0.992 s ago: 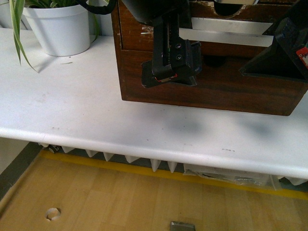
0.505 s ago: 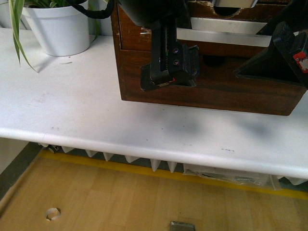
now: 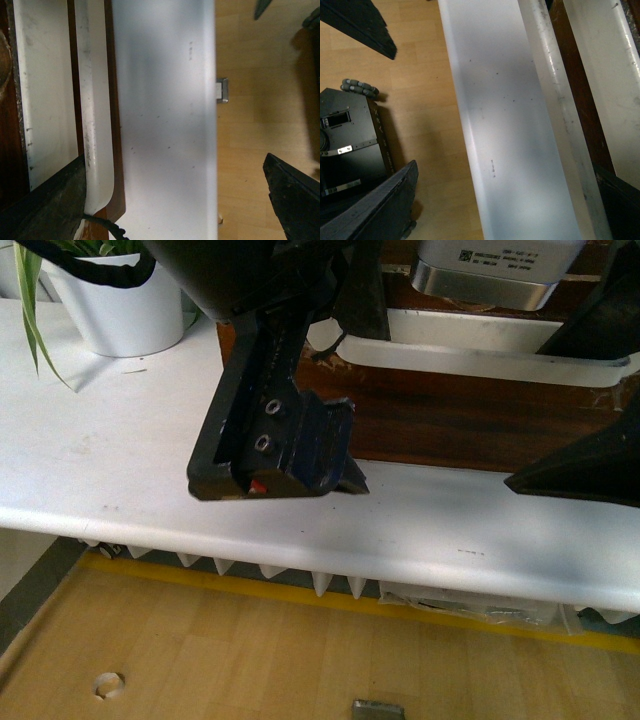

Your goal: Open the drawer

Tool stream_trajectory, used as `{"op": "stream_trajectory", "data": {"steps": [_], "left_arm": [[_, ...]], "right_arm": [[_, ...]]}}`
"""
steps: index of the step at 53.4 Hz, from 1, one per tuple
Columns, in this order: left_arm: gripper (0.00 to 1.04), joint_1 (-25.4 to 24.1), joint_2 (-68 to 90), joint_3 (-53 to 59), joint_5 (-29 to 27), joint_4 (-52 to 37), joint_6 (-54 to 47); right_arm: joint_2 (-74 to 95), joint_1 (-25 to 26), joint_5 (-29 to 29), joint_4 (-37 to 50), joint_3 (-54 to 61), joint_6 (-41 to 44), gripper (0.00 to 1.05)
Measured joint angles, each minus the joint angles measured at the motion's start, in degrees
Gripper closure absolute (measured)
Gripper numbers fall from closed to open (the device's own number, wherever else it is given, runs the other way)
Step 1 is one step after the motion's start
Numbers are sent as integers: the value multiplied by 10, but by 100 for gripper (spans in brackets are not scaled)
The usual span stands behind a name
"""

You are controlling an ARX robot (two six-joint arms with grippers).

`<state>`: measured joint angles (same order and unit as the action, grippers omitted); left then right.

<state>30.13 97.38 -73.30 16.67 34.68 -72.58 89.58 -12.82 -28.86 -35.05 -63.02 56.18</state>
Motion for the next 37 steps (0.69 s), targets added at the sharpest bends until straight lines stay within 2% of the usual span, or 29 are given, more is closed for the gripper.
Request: {"op": "stream_trajectory", "data": {"steps": [26, 37], "left_arm": [[6, 33, -111, 106, -6, 43, -15], [6, 35, -146, 161, -3, -54, 14]], "right_arm": [[-93, -63, 26, -33, 72, -23, 9], [-119, -66, 18, 31, 105, -60, 9]]}}
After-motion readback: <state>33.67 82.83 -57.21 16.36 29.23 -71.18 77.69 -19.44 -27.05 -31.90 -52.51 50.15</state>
